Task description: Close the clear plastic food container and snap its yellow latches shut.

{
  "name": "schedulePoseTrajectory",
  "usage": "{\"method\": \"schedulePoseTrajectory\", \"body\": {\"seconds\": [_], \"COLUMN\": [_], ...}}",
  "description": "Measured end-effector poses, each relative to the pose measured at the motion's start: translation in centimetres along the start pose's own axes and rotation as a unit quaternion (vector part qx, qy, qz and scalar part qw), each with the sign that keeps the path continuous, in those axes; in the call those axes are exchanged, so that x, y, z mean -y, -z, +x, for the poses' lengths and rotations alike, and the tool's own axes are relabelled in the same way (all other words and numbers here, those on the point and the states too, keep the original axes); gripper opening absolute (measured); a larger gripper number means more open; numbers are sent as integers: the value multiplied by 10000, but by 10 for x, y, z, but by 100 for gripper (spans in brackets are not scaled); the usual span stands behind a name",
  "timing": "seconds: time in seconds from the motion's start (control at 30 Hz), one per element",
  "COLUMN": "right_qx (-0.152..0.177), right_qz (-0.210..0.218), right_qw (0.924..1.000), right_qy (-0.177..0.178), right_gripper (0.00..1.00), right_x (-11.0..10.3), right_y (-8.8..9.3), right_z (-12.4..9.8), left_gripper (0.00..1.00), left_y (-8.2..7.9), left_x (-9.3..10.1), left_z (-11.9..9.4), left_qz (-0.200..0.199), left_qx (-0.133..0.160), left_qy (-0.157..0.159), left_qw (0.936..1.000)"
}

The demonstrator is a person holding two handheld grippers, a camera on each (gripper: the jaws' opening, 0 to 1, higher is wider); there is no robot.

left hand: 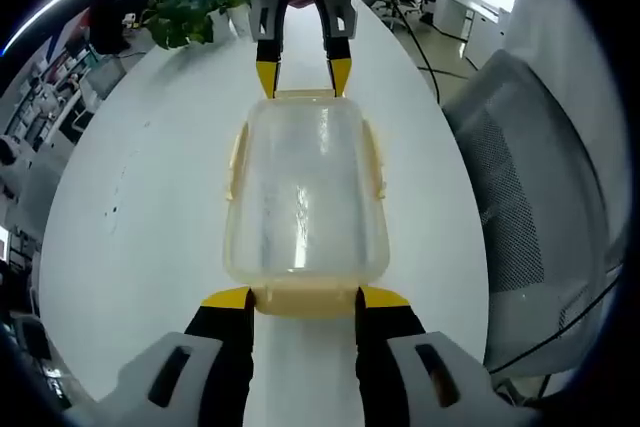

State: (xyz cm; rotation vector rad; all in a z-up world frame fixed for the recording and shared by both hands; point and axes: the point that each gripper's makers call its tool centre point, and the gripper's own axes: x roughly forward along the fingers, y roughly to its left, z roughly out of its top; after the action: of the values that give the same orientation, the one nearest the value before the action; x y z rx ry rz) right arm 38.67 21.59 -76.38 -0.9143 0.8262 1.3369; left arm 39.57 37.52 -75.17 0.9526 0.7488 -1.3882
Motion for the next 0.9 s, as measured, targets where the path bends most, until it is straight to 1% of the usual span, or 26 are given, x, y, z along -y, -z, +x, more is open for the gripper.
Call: {"method": "schedulePoseTrajectory", "body": {"seconds": [0.27, 0.5, 0.9], "right_qx": [0, -29, -65], "right_qz": [9, 17, -9], "right_qw": [10000, 10000, 10000], "right_qy": [3, 1, 1], "right_gripper": [38, 38, 38], "right_x": [0, -1, 1], "right_y": [14, 30, 50], "right_z": [-7, -15, -29], "left_gripper": [38, 38, 38], "left_y": [-16, -30, -53], "left_x": [-1, -2, -4], "left_z": [6, 14, 23], "left_qz": [18, 20, -6], "left_qx": [15, 47, 98], "left_qy": [-1, 21, 10], "left_qw": [10000, 10000, 10000]}}
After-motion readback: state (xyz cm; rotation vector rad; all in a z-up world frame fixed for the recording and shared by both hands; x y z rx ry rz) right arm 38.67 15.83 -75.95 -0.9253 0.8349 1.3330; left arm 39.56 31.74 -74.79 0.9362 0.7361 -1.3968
